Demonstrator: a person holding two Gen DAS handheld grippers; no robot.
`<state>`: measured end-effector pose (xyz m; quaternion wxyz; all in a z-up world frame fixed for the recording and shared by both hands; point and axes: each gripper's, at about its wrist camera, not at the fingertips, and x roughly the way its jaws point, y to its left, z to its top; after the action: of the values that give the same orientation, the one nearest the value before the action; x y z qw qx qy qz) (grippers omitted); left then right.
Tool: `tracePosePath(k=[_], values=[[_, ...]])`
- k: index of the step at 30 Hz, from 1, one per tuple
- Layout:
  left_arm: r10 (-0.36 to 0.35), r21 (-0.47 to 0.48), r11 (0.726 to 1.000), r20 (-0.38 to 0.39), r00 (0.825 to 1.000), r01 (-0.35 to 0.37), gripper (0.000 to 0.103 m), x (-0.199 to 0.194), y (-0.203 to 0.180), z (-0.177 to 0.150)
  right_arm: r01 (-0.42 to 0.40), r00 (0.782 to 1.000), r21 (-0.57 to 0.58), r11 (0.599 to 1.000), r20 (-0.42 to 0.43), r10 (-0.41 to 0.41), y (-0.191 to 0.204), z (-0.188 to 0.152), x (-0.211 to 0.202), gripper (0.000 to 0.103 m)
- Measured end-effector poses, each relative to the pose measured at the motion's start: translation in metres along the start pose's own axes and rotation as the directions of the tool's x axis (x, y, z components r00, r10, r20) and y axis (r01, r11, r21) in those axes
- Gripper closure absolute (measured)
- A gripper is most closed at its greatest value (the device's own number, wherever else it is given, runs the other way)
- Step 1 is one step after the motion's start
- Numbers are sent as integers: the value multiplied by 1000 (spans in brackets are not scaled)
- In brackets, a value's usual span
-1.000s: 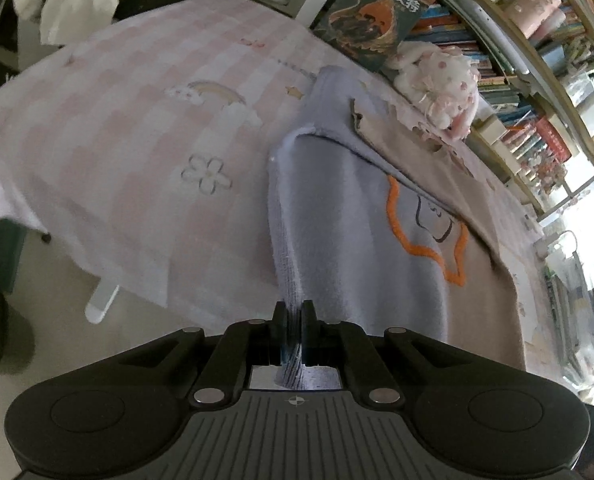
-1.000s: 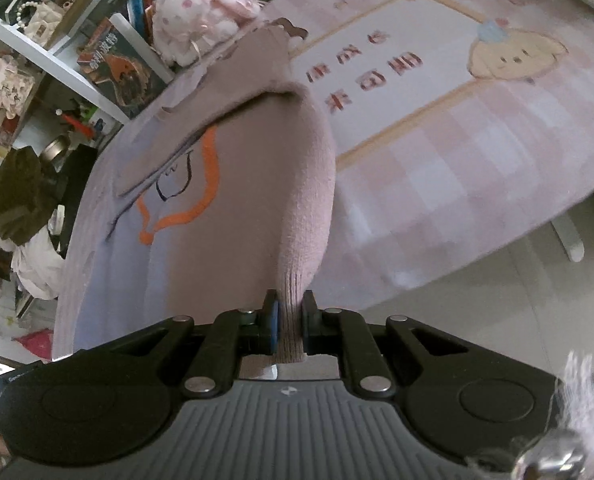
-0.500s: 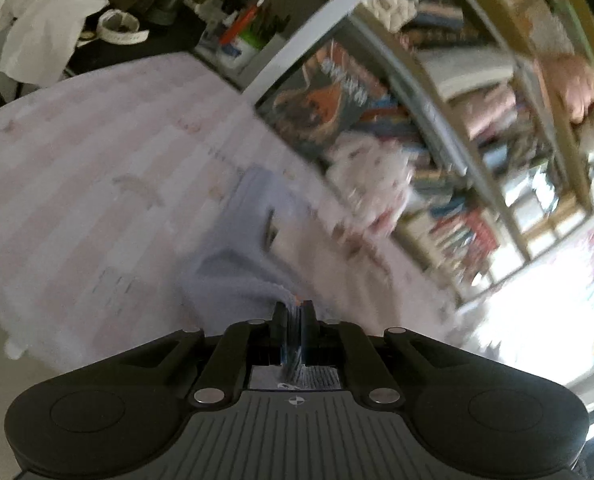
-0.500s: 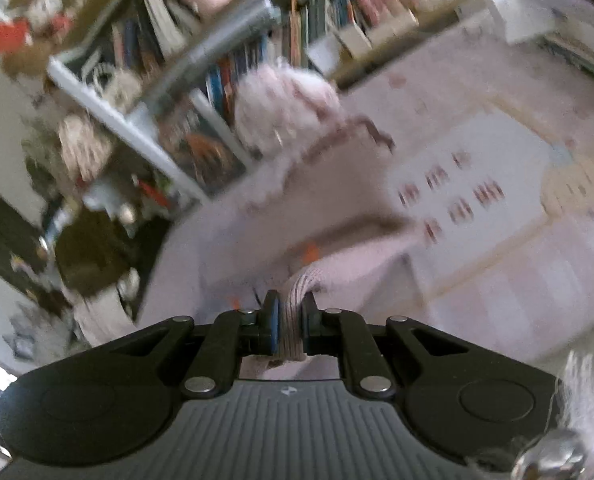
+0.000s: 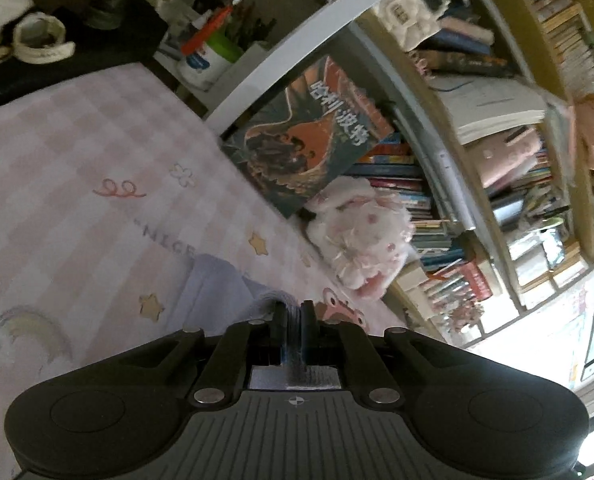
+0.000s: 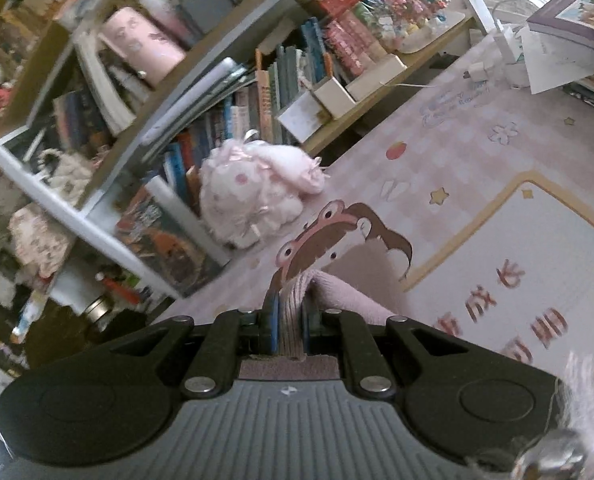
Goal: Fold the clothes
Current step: 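Grasp the hem with both grippers and lift it toward the collar, then lay the hem onto the collar and open both grippers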
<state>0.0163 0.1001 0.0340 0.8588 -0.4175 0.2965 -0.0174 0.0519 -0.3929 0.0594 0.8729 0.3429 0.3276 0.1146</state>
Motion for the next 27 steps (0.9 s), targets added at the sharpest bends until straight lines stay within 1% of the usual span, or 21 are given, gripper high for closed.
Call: tracePosePath(k=[4,8,9,10,11,12,13,14,15,18,19,21,22,23,24,26,27], values=[[29,11,1000,-47,998,-28,98,34,8,11,49,999,-14,999,-12,-49,0,7,36,93],[71,45,997,-86,994,-67,98,58,14,16,102,994,-26,994,-38,-103,-5,8,69,93],[83,53,995,-96,992,-79,94,62,16,16,112,992,-27,993,-46,-113,-6,8,76,92],[96,67,994,-106,990,-89,93,66,17,17,122,991,-29,992,-55,-124,-7,9,83,92],[109,82,992,-116,987,-100,91,69,18,18,133,989,-31,991,-64,-135,-7,9,89,89],[122,98,989,-126,985,-110,88,72,18,19,145,987,-34,989,-71,-147,-8,9,94,84],[138,122,985,-118,983,-123,85,72,17,20,155,985,-41,987,-72,-158,-7,9,97,78],[155,151,979,-102,983,-138,76,71,16,21,168,984,-53,984,-57,-171,-6,9,97,64],[171,179,972,-85,982,-154,70,70,15,22,182,982,-67,981,-36,-185,-4,9,96,58],[205,276,943,-49,978,-184,67,65,13,22,214,976,-125,969,2,-216,-1,12,94,57],[206,307,934,-47,977,-183,67,64,12,22,228,973,-158,961,6,-230,-1,12,94,58],[204,371,913,-51,978,-171,67,63,9,18,255,965,-246,935,5,-261,2,11,97,57],[211,412,895,-50,976,-172,66,64,7,14,266,960,-307,914,-2,-280,4,7,100,57],[221,454,874,-48,974,-176,61,67,4,10,276,954,-369,888,-9,-300,7,3,104,57],[232,492,851,-35,972,-185,59,69,1,6,284,947,-435,855,-14,-322,10,-2,109,57],[253,554,805,1,967,-211,59,77,-5,-1,297,933,-550,781,-5,-359,15,-13,120,57],[263,570,790,15,965,-224,59,81,-7,-3,300,930,-588,751,3,-369,16,-17,125,58]])
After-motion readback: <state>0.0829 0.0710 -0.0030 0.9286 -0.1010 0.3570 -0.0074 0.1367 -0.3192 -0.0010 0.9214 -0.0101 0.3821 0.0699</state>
